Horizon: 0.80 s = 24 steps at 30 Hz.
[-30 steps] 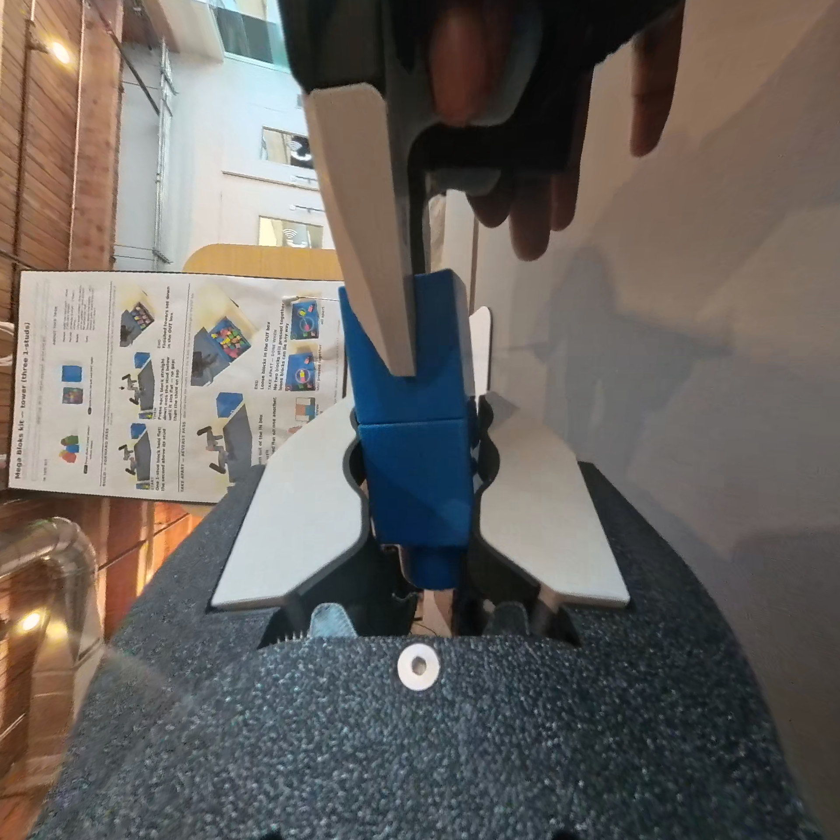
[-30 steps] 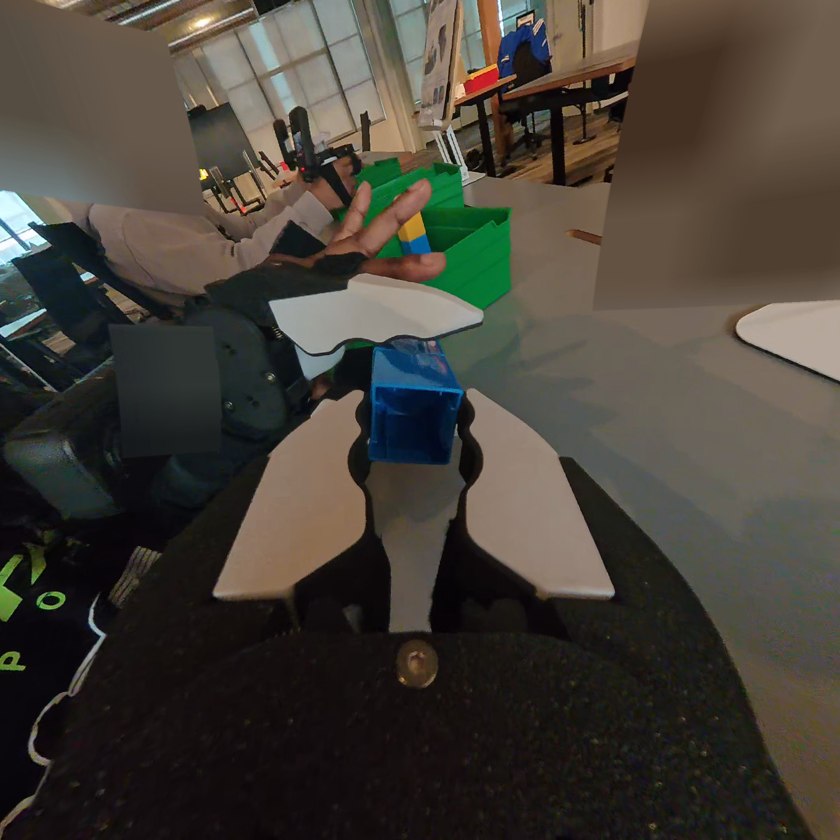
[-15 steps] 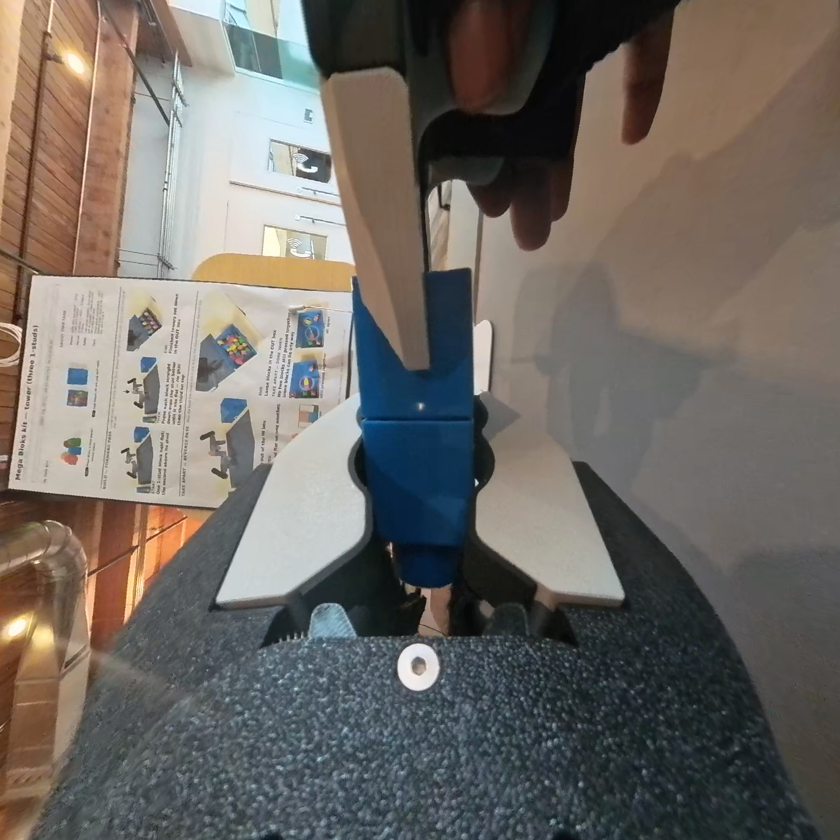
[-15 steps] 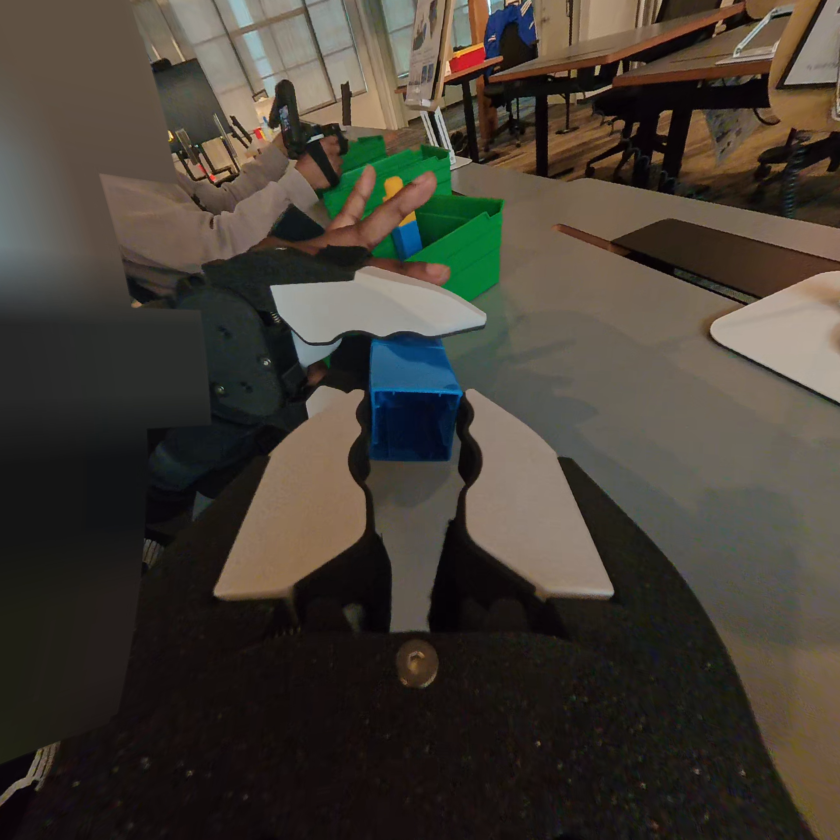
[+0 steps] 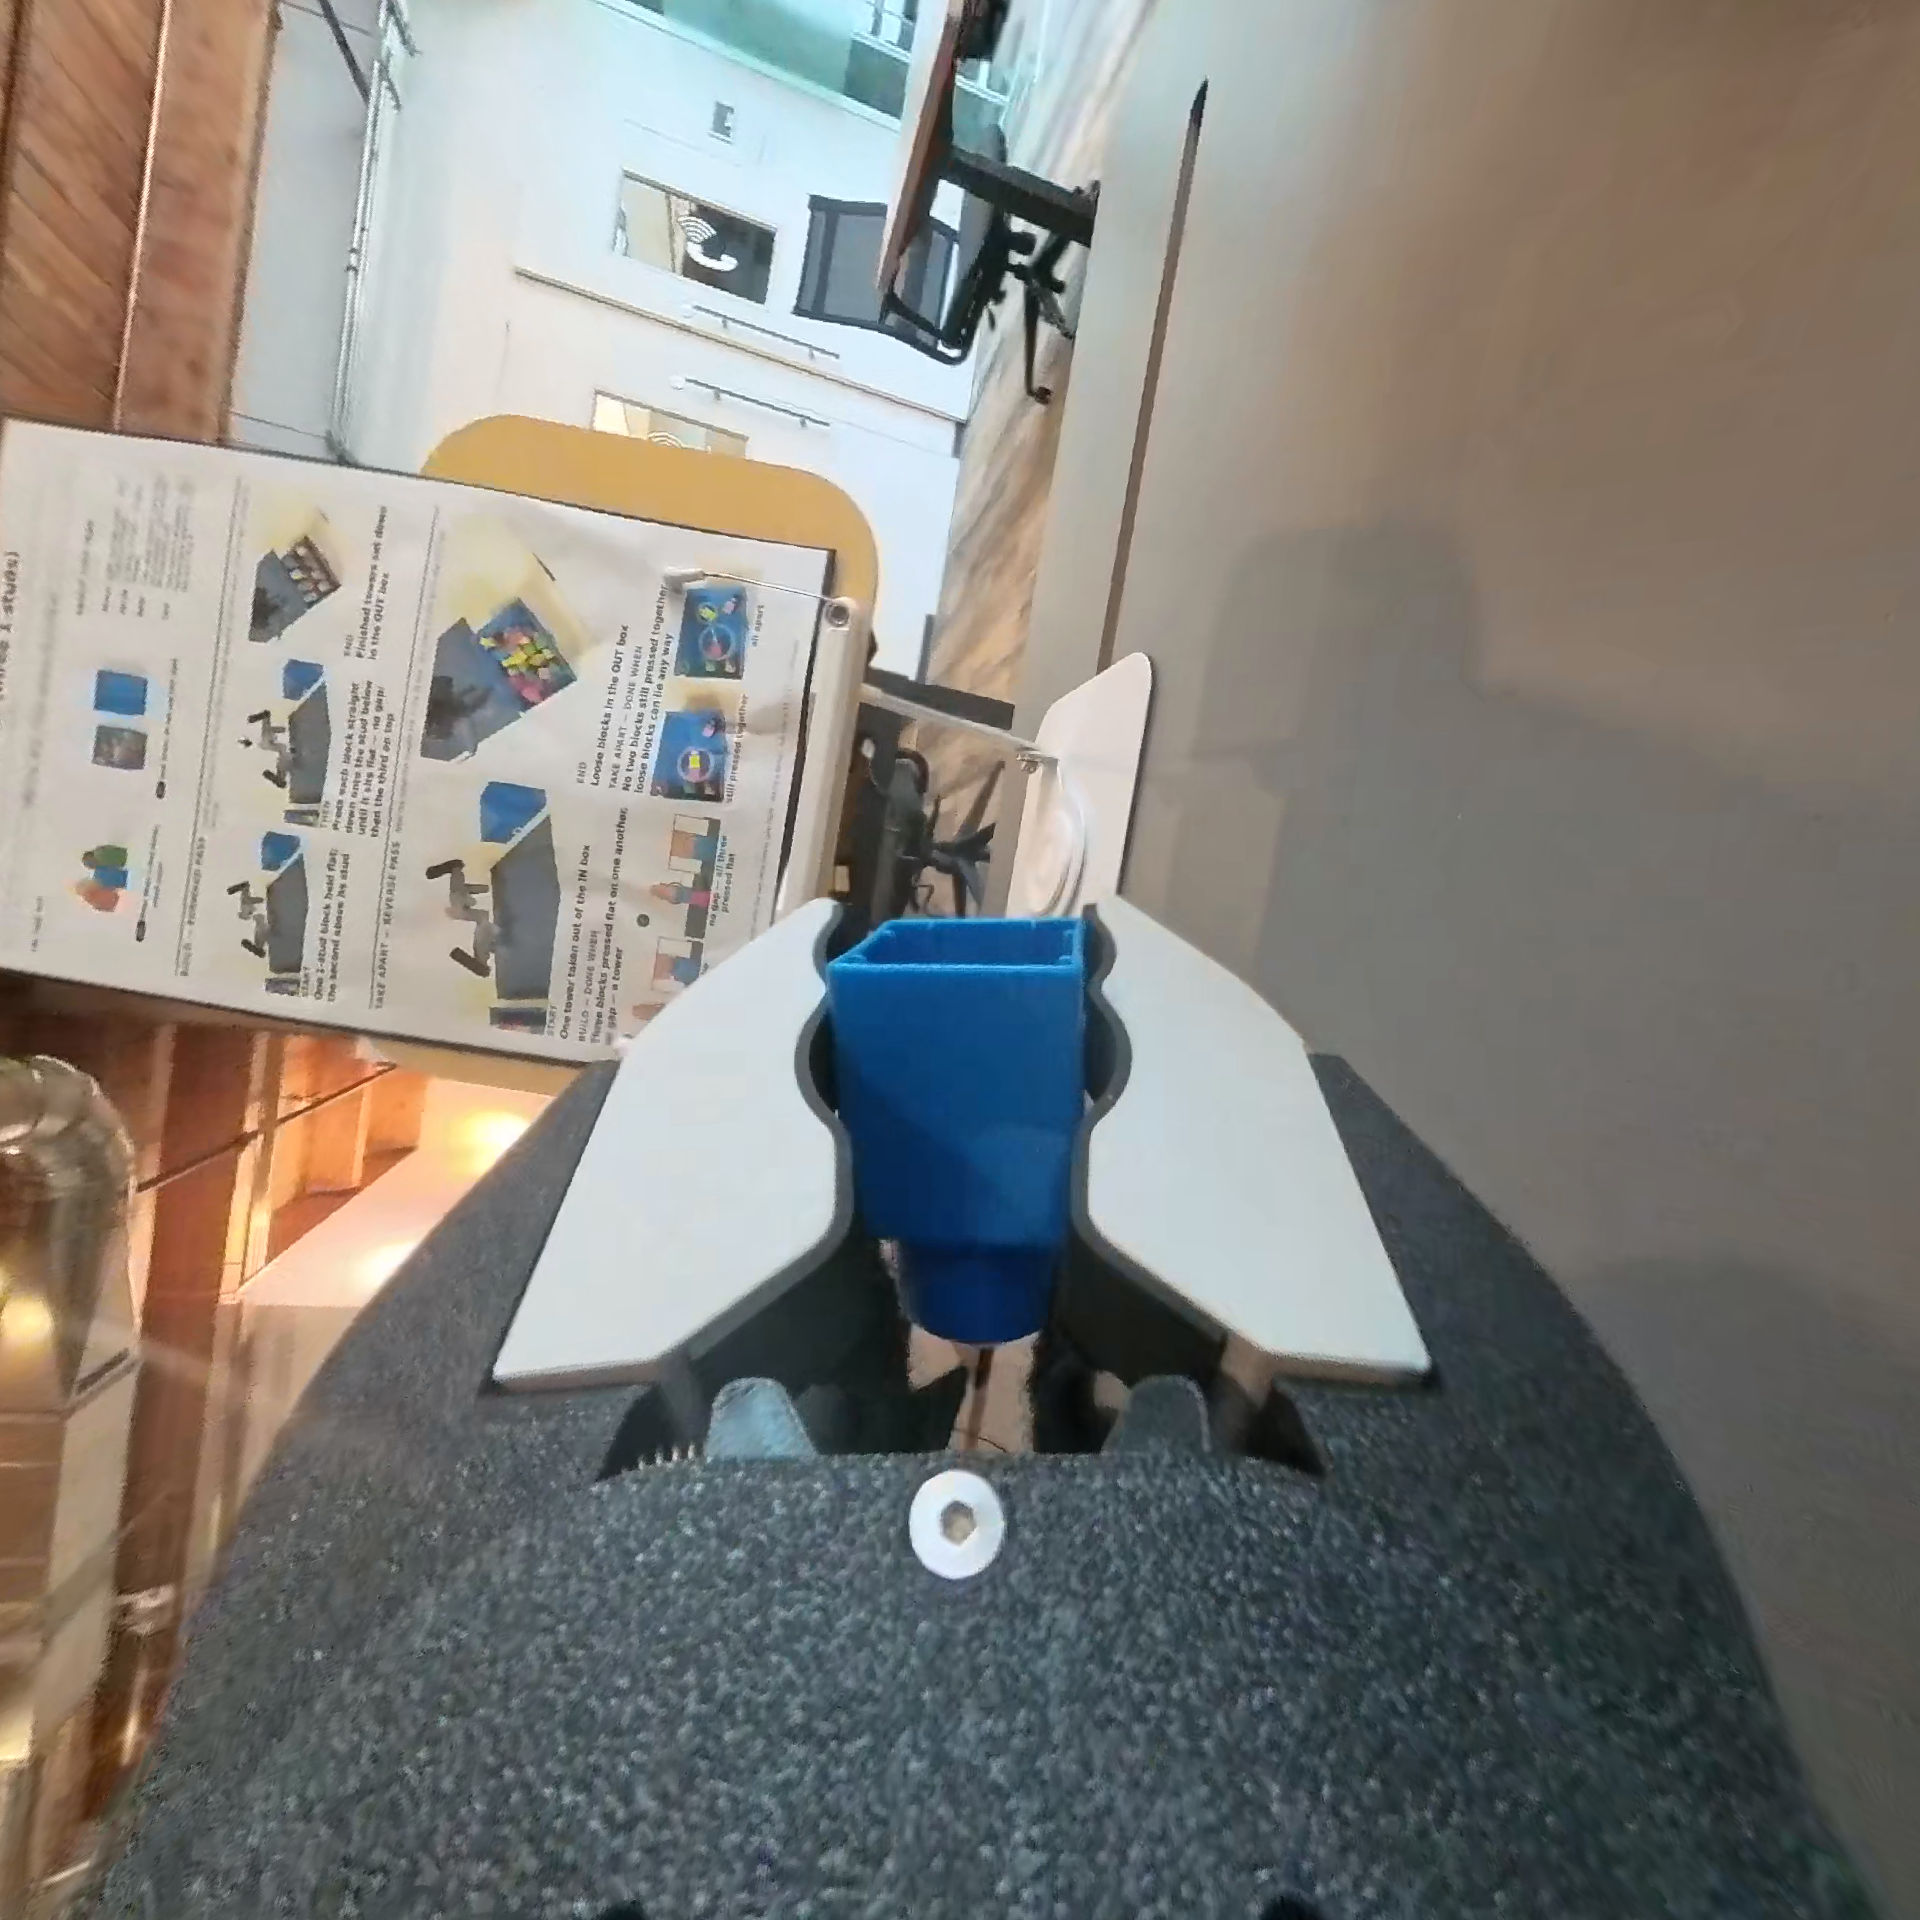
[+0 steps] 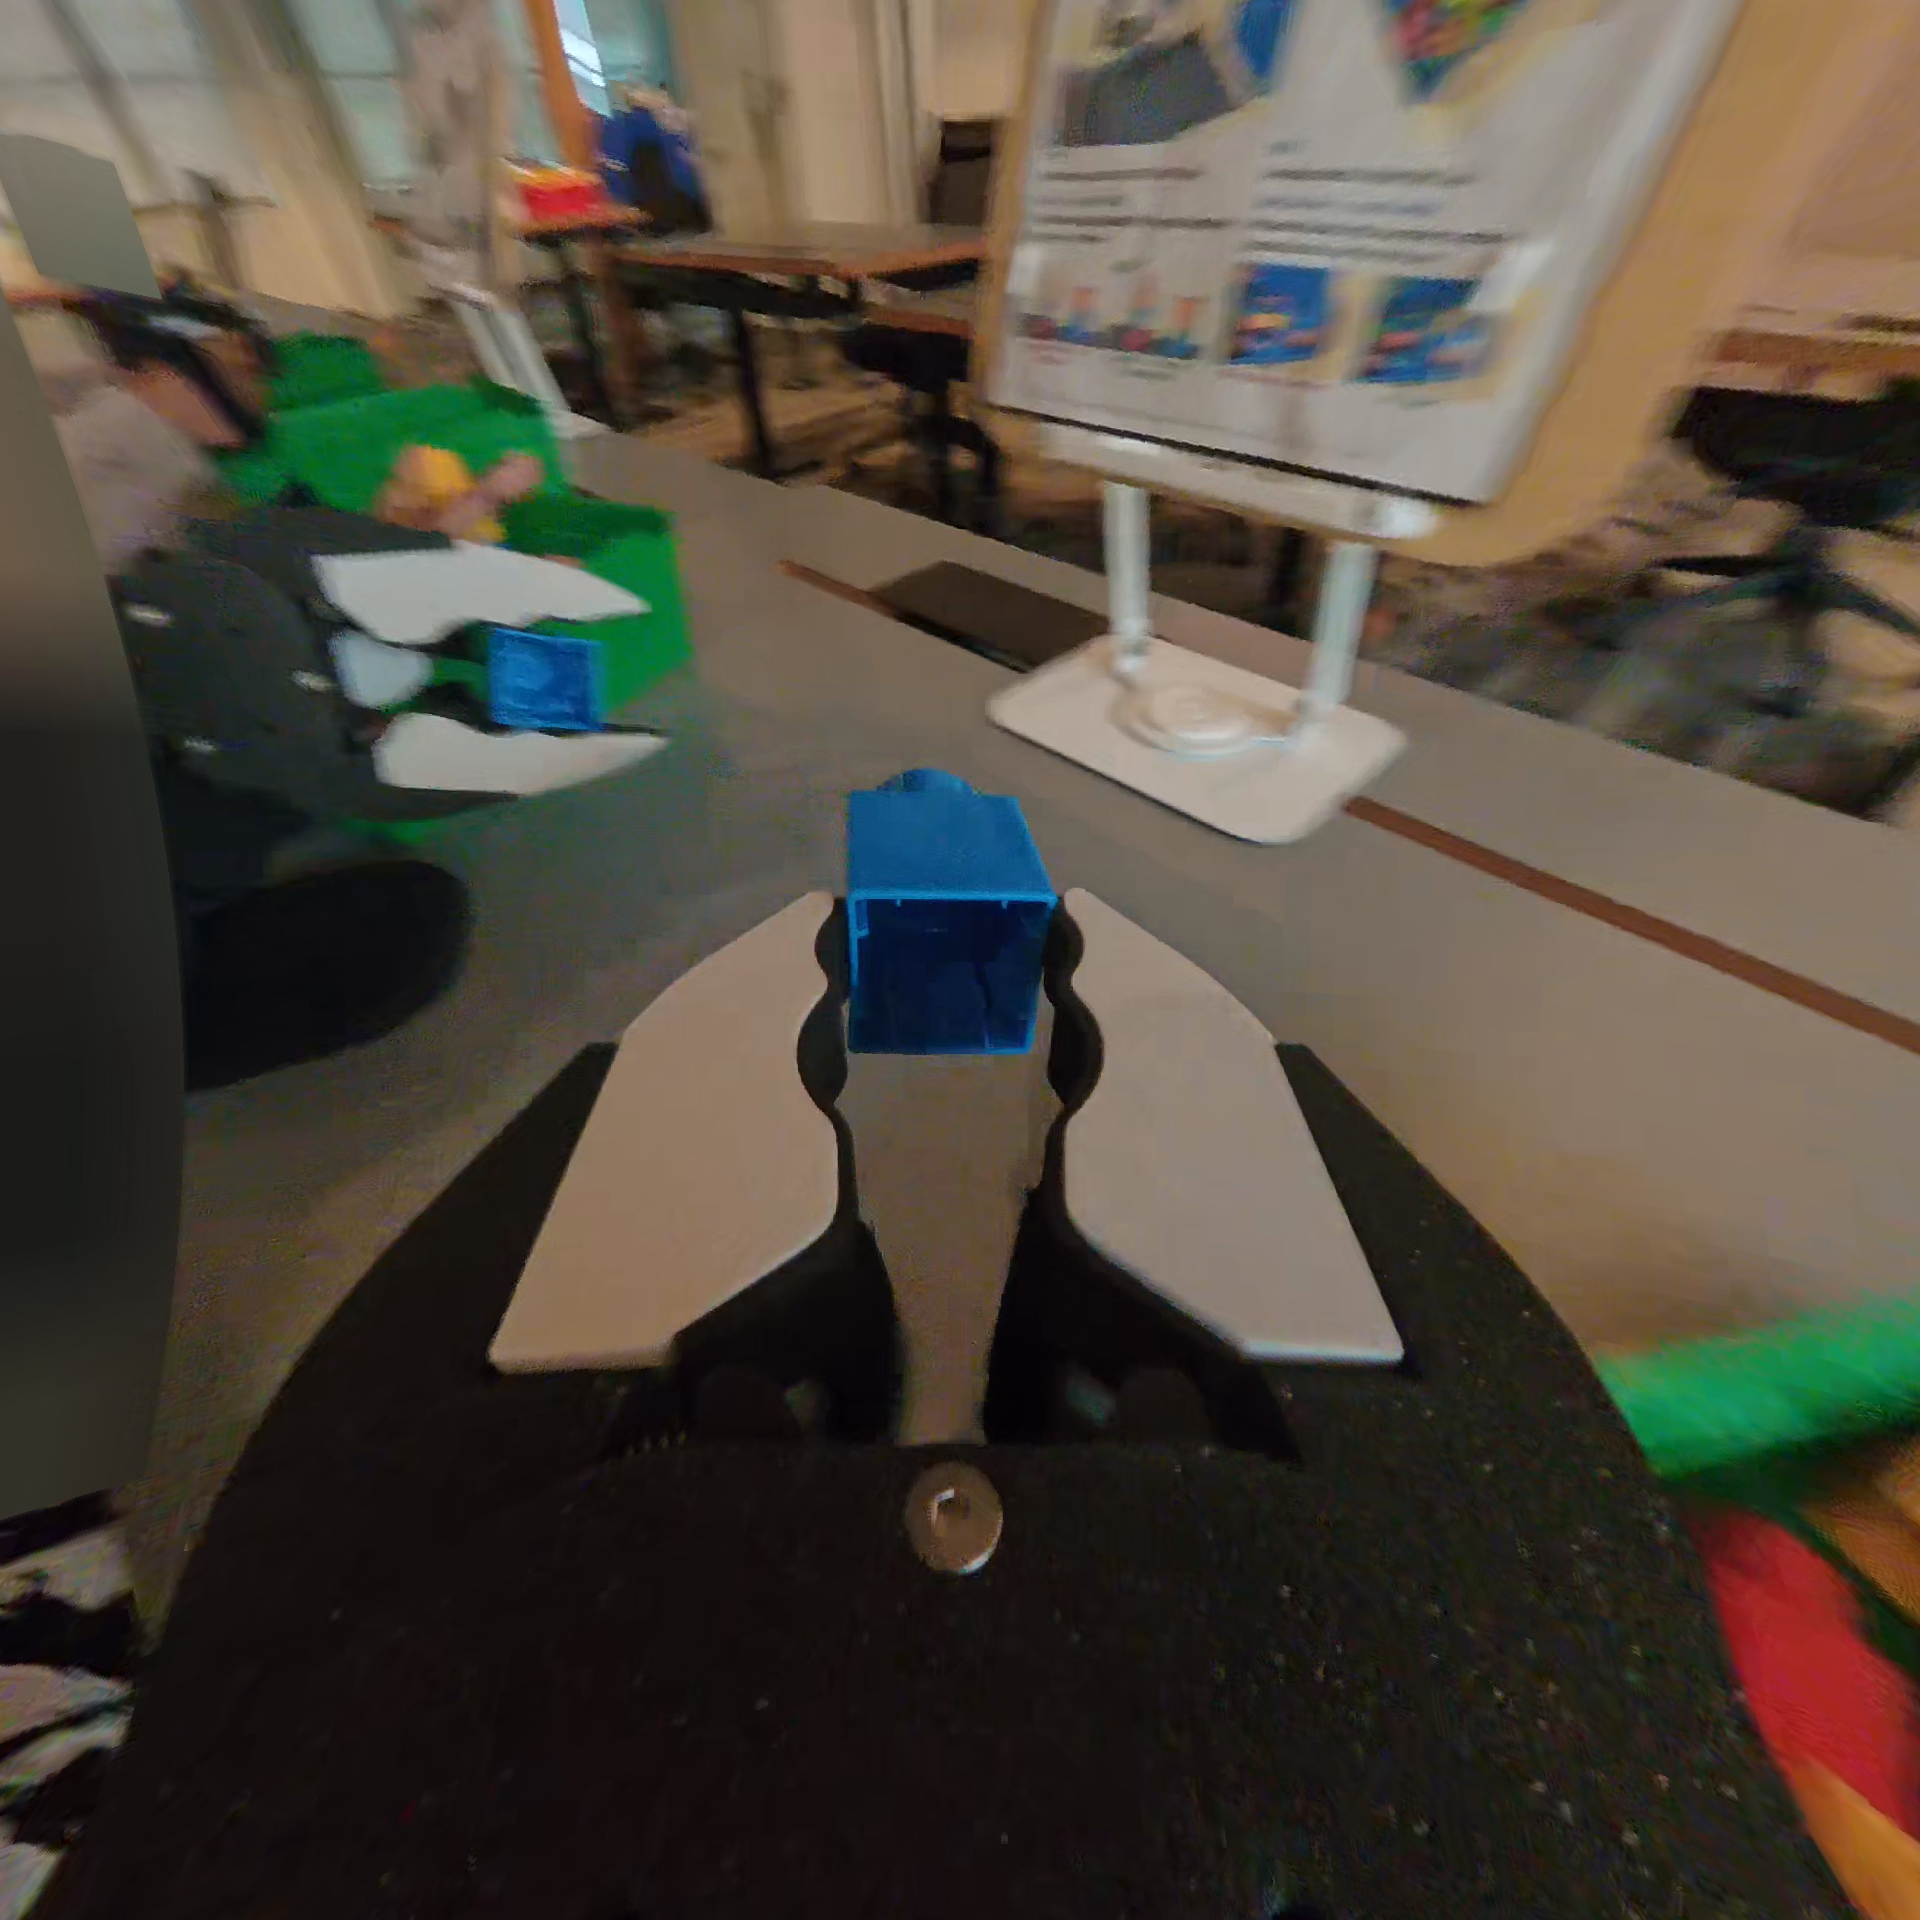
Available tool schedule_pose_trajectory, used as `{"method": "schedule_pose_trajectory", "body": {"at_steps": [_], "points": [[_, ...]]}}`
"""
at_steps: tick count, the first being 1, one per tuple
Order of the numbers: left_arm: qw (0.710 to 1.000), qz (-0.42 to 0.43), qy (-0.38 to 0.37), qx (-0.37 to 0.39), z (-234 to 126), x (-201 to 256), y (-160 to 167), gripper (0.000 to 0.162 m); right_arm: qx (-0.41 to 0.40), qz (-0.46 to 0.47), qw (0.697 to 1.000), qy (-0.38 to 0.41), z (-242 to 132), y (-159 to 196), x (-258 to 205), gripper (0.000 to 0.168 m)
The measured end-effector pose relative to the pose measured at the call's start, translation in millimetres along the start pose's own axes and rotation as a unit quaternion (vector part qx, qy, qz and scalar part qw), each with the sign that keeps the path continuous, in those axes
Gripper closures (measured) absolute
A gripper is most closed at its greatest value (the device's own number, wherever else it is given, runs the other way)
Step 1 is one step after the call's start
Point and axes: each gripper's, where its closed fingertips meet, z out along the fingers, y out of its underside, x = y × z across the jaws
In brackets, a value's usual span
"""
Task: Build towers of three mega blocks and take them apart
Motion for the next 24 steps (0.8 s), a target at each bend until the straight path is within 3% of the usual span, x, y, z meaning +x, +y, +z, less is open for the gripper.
{"method": "schedule_pose_trajectory", "body": {"at_steps": [1, 5, 9, 16, 24], "points": [[1.000, 0.007, -0.001, -0.002, 0.8, 1.1, 0.0, 0.121, -0.019, -0.009, 0.999, 0.045, -19.4, 3.4, 22.7, 0.133], [1.000, 0.012, 0.002, 0.003, 1.3, 3.4, -4.1, 0.121, -0.098, -0.015, 0.969, 0.224, -95.3, 26.1, 112.5, 0.132], [1.000, 0.020, 0.003, 0.005, 2.0, 5.3, -6.1, 0.121, -0.188, 0.005, 0.932, 0.310, -135.1, 62.0, 167.2, 0.133], [1.000, 0.022, 0.003, 0.002, 3.7, 6.6, -5.1, 0.121, -0.362, 0.003, 0.864, 0.351, -140.7, 119.9, 212.7, 0.132], [1.000, 0.022, 0.002, 0.008, 3.3, 6.6, -6.6, 0.120, -0.418, 0.006, 0.834, 0.360, -132.1, 144.3, 232.2, 0.131]]}}
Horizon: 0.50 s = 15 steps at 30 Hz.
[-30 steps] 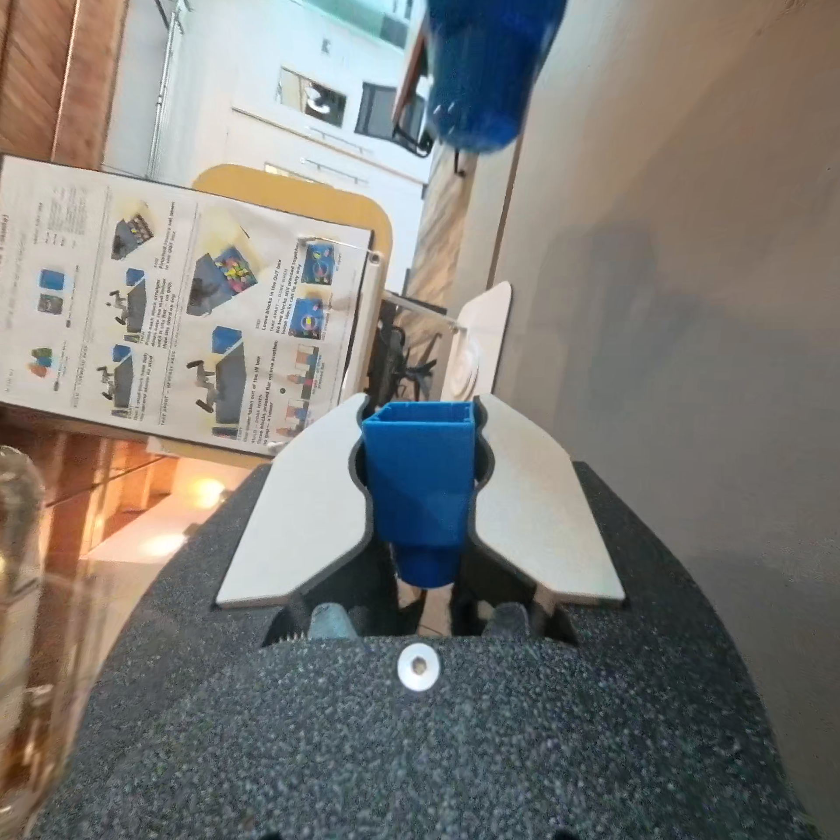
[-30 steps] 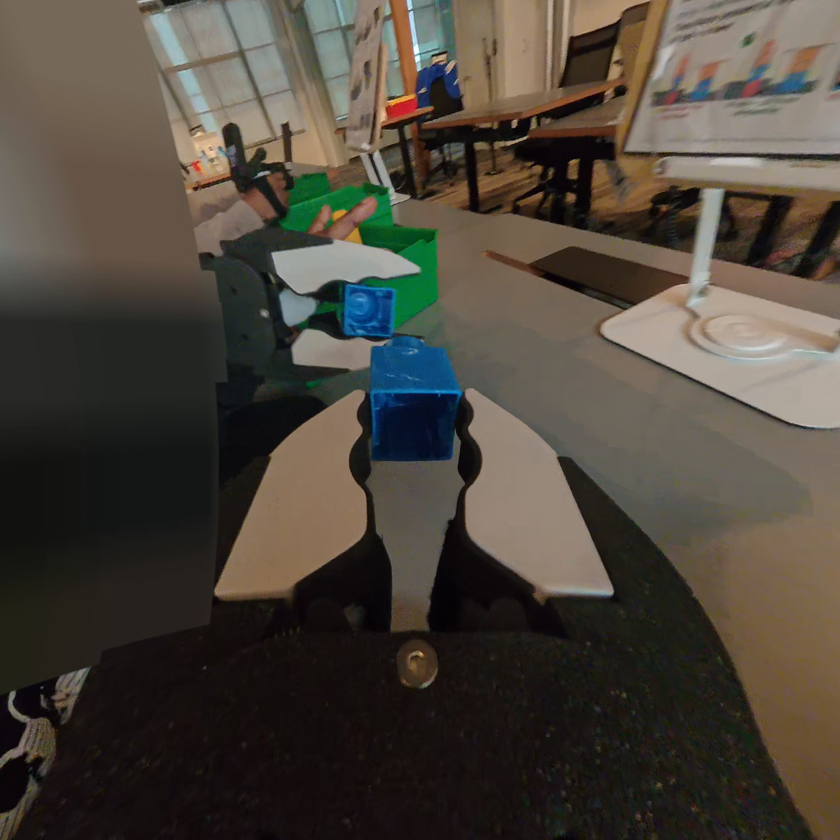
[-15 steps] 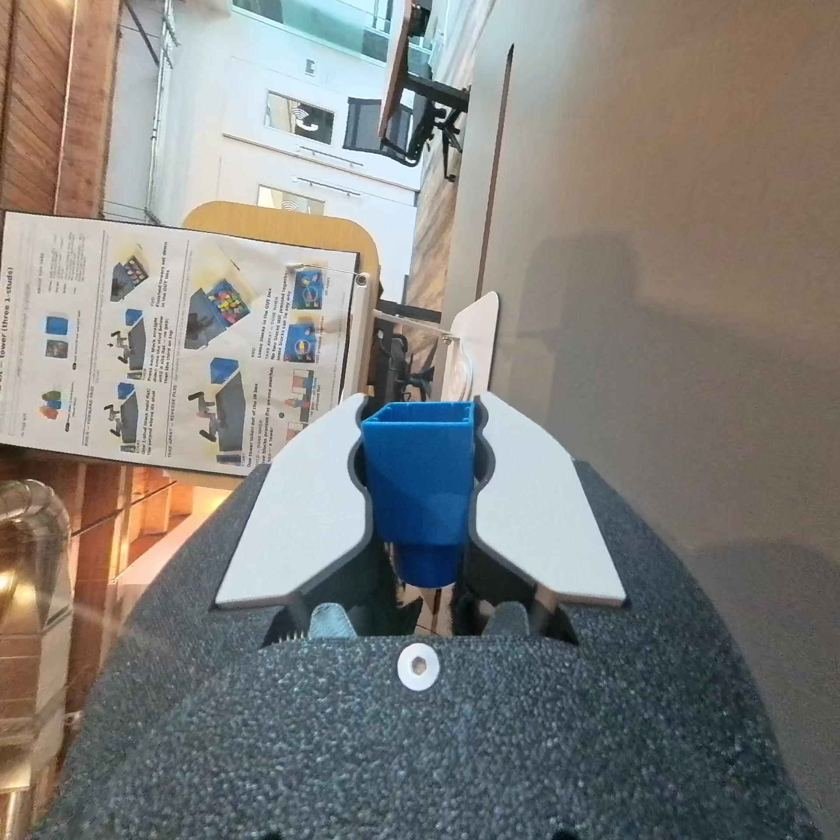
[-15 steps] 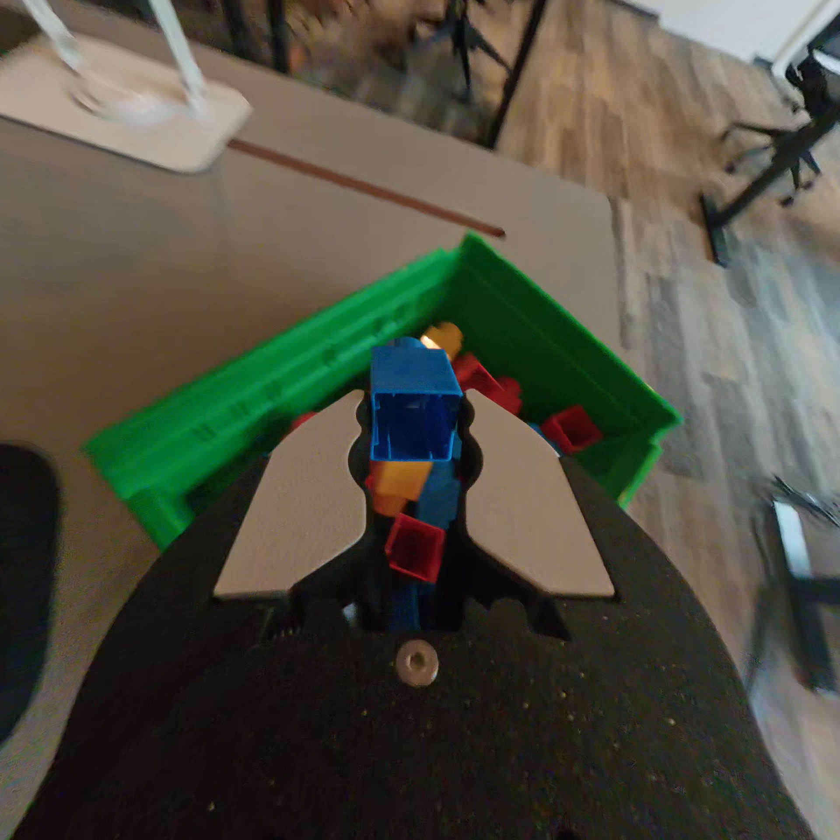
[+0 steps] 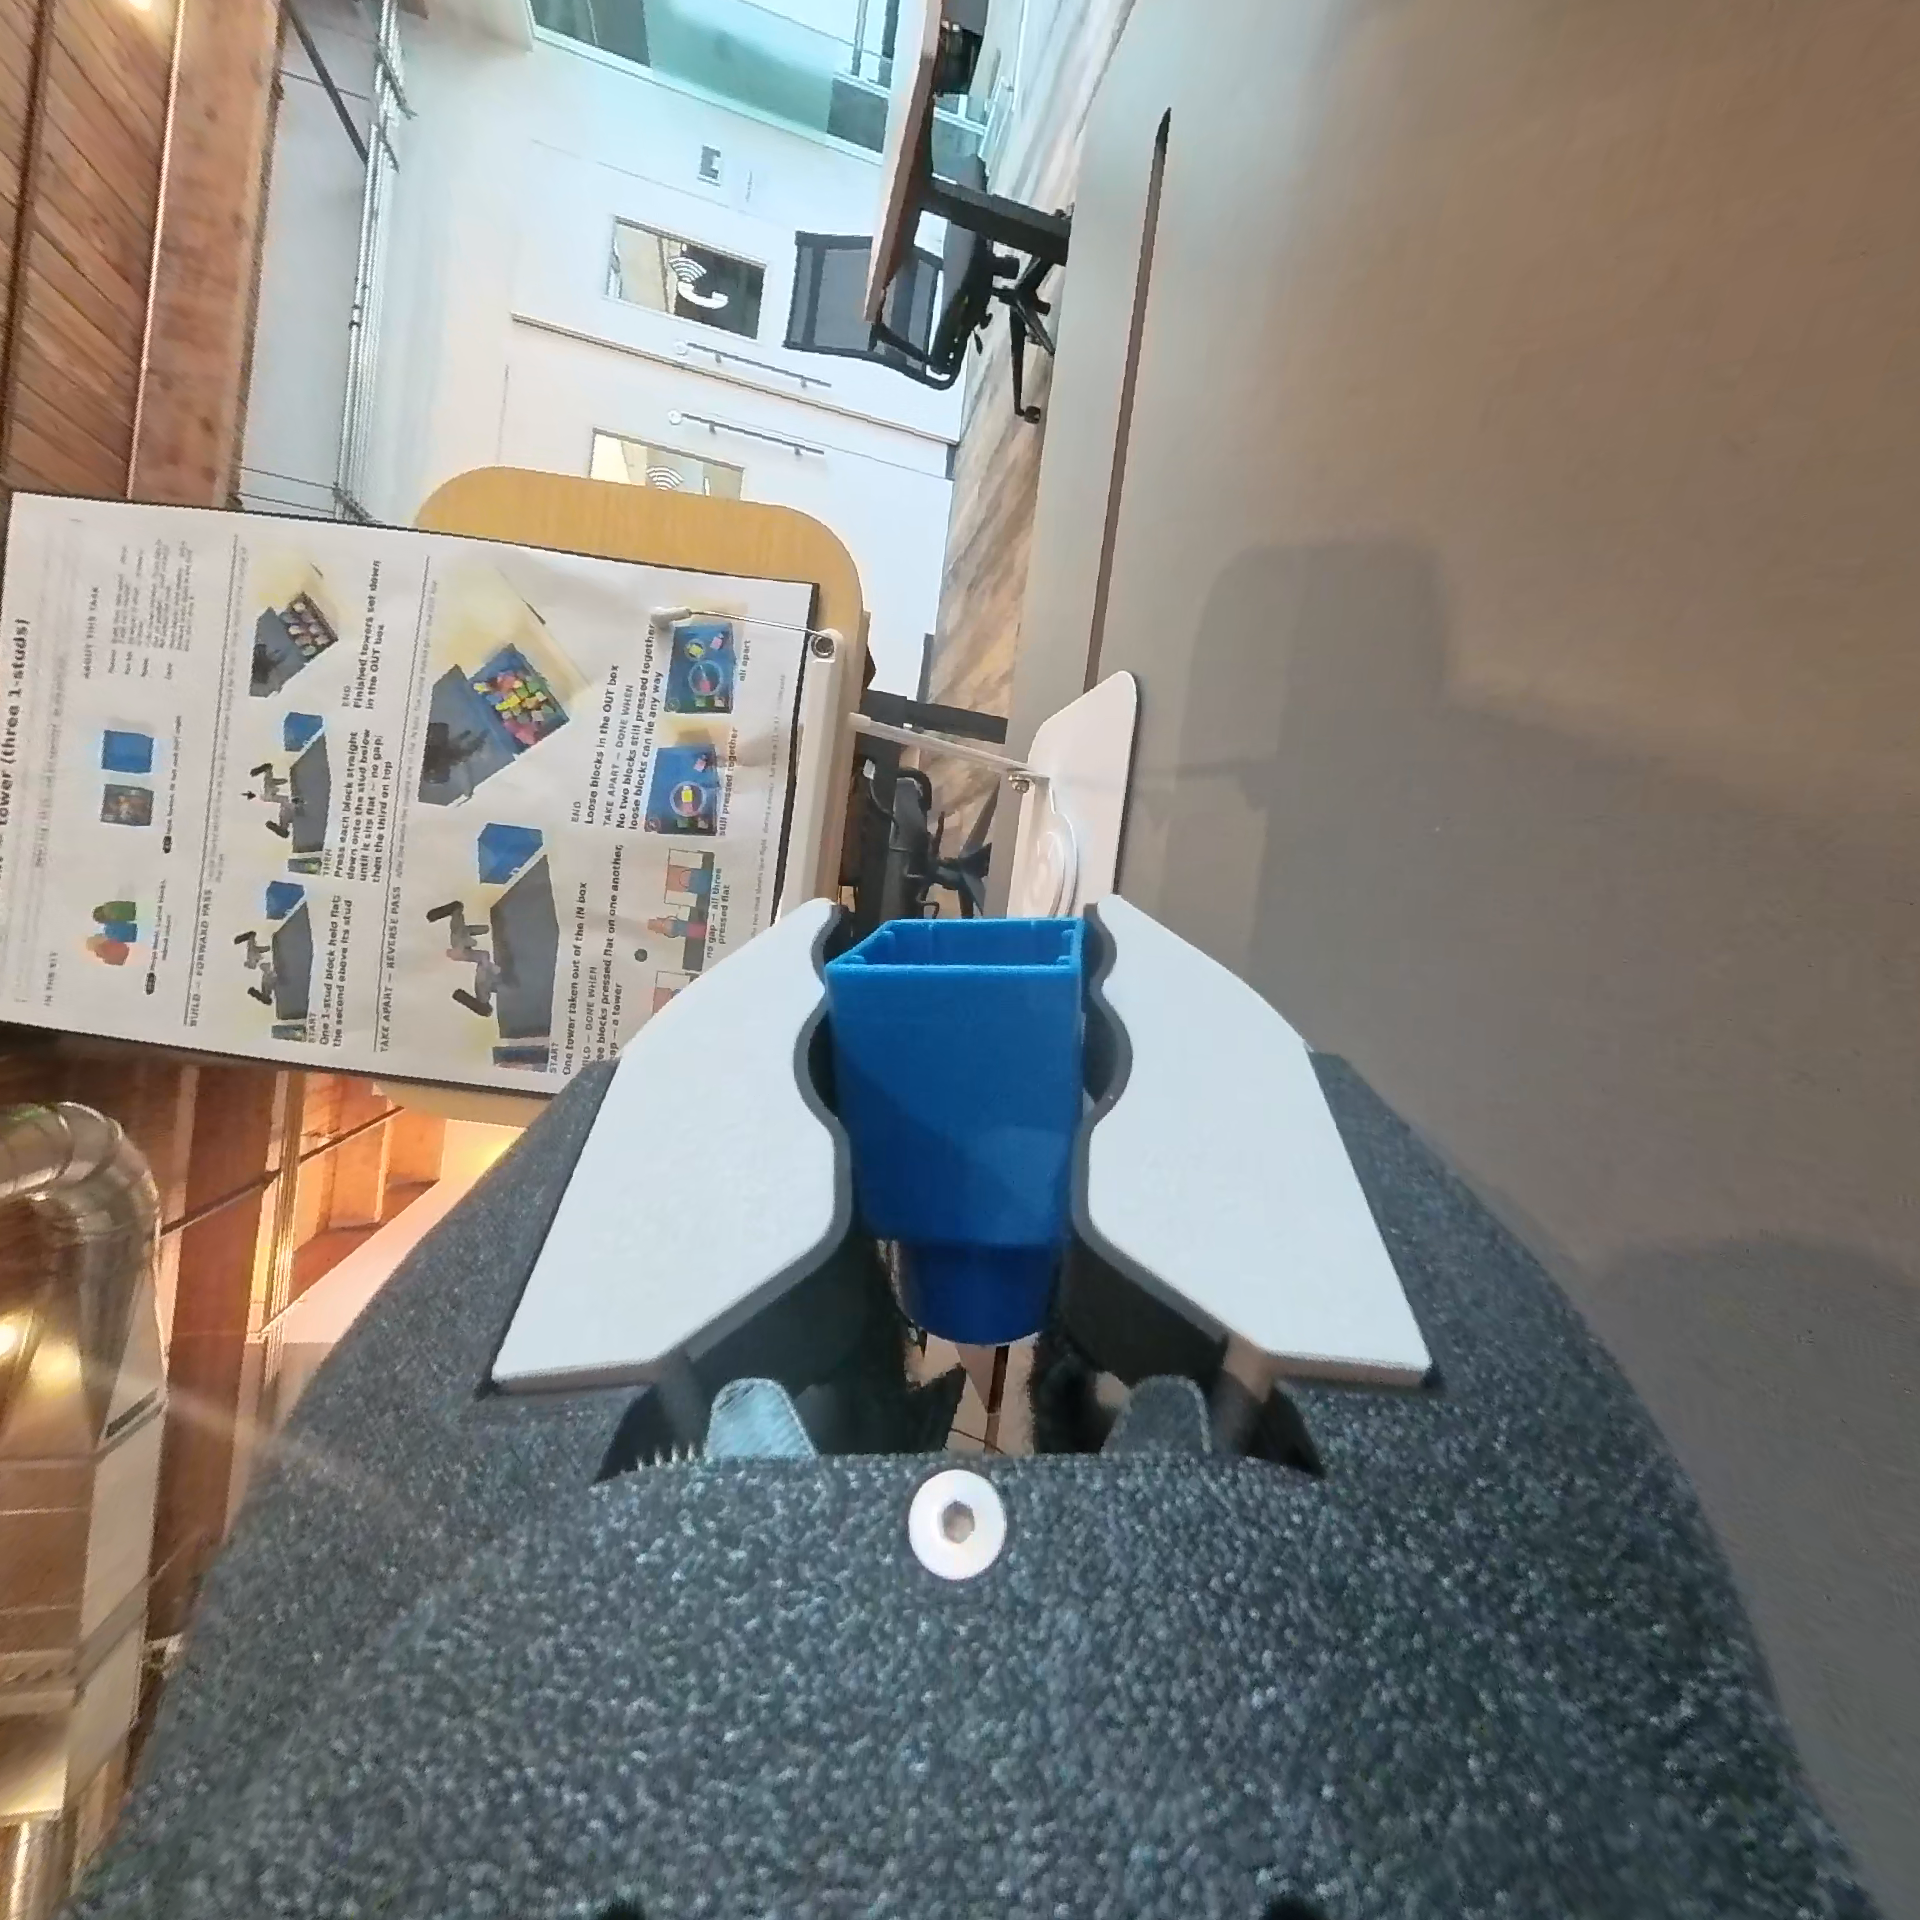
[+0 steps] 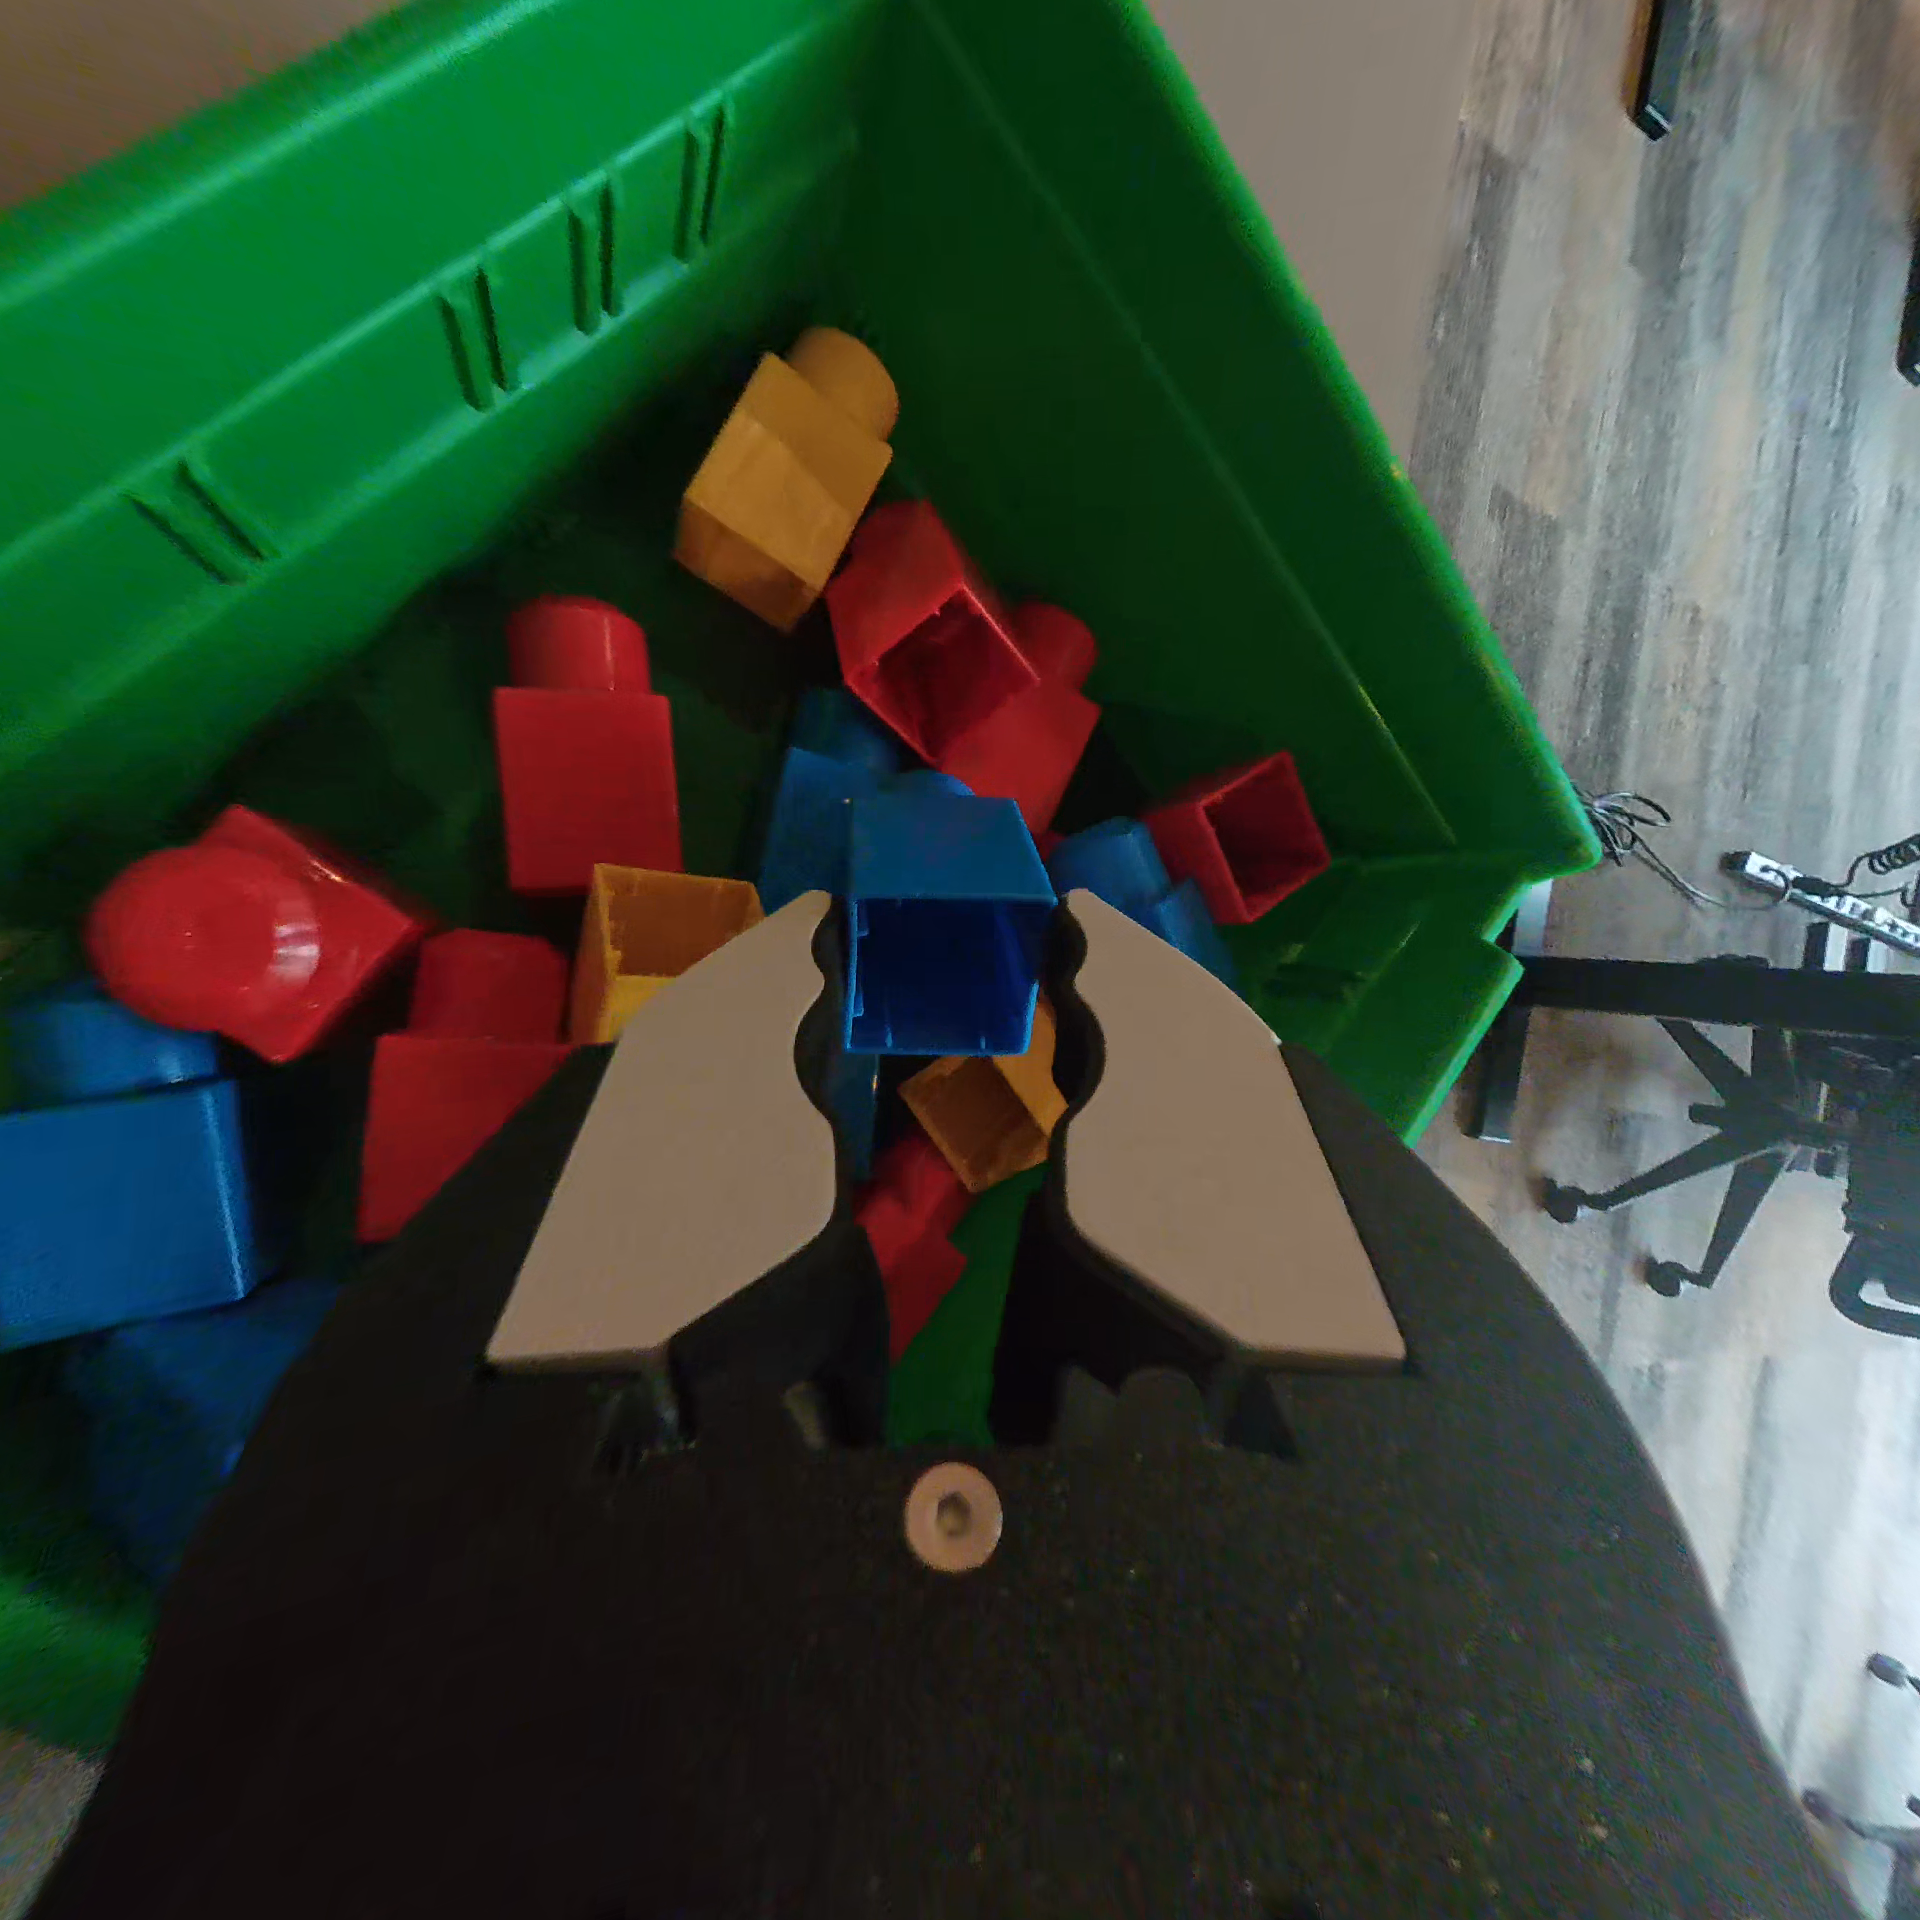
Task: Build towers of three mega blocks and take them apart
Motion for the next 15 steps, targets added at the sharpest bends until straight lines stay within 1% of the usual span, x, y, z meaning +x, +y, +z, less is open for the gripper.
{"method": "schedule_pose_trajectory", "body": {"at_steps": [2, 4, 5, 8, 9, 11, 13, 15], "points": [[1.000, 0.002, 0.001, -0.001, 0.2, 0.6, 0.1, 0.120, -0.009, 0.001, 1.000, 0.003, 2.2, 3.2, -0.2, 0.129], [1.000, 0.002, 0.002, 0.001, 0.3, 1.1, -0.3, 0.120, -0.009, 0.003, 1.000, 0.008, 0.1, 3.3, -0.2, 0.114], [1.000, 0.001, 0.002, 0.001, 0.3, 1.1, -0.5, 0.120, -0.005, 0.003, 1.000, 0.013, -3.1, 2.0, 0.0, 0.110], [1.000, 0.001, 0.002, 0.001, 0.5, 1.4, -0.9, 0.120, 0.038, -0.006, 0.999, 0.038, -23.2, -13.3, -2.0, 0.101], [1.000, 0.000, 0.002, 0.001, 0.6, 1.4, -1.2, 0.120, 0.068, -0.008, 0.997, 0.038, -33.8, -23.5, -8.4, 0.099], [1.000, -0.001, 0.002, 0.002, 0.9, 1.6, -1.9, 0.120, 0.156, -0.014, 0.988, 0.009, -61.1, -52.9, -34.8, 0.100], [1.000, 0.000, 0.001, 0.003, 1.1, 1.7, -2.2, 0.120, 0.256, -0.029, 0.965, -0.052, -95.1, -85.4, -77.2, 0.102], [1.000, -0.001, 0.000, 0.002, 1.3, 1.3, -1.9, 0.120, 0.336, -0.053, 0.932, -0.124, -128.8, -110.8, -126.2, 0.102]]}}
